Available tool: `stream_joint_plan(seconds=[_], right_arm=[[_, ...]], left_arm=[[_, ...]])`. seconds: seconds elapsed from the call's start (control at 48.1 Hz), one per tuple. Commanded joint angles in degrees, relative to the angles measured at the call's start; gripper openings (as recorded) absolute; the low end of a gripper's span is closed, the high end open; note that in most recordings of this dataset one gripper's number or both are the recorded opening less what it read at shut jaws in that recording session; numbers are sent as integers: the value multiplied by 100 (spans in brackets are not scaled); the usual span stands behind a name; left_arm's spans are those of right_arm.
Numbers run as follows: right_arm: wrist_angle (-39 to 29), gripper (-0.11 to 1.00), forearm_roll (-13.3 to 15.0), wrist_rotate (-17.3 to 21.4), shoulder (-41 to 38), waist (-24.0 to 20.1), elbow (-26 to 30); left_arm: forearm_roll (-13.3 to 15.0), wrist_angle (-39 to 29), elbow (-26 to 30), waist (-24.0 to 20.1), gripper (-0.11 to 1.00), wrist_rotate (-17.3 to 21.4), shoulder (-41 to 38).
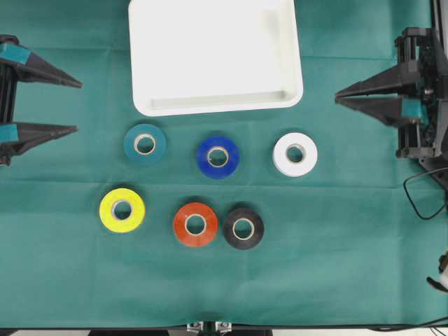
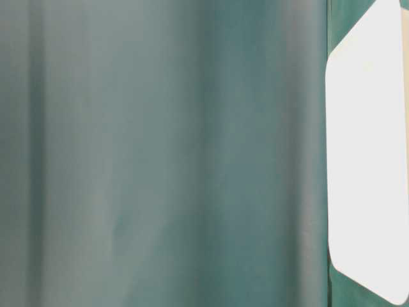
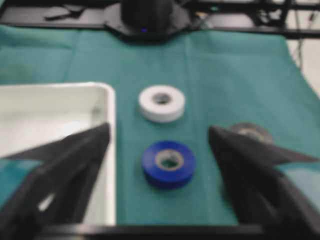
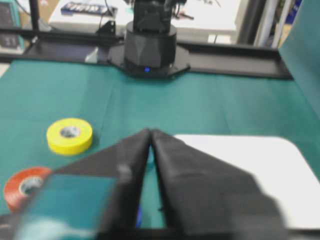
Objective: Put the tape alternately from left to right into the white case.
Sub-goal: 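Raise both grippers from rest and open them, then move the right gripper over the blue tape roll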
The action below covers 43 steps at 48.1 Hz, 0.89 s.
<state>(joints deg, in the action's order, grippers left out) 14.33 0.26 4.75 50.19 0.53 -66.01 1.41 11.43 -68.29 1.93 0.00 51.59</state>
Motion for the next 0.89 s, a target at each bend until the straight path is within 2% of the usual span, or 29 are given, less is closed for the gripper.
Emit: stream_joint_plan(seconds=[0.0, 0.083, 0.145, 0.166, 0.395, 0.644, 0.872], right_arm=[[-70, 38, 9, 9, -35, 18, 149], [-123, 64, 9, 9, -44, 26, 149], [-141, 80, 0, 9, -62, 26, 149], [-149, 83, 9, 9, -79, 26, 149], [-334, 83, 9, 18, -352, 26, 308], [-1090, 83, 0, 88, -1099, 26, 835], [-1424, 83, 0, 105, -1679, 26, 1195]], left_arm=[[26, 18, 158, 18, 55, -18, -35], [26, -26, 176, 18, 78, -18, -35], [26, -79, 193, 18, 81, -26, -44], [26, -105, 202, 18, 80, -26, -62], [26, -404, 404, 9, 80, -26, -413], [35, -1230, 853, -26, 80, -35, -923], [44, -2171, 1213, -167, 80, -545, -1512]])
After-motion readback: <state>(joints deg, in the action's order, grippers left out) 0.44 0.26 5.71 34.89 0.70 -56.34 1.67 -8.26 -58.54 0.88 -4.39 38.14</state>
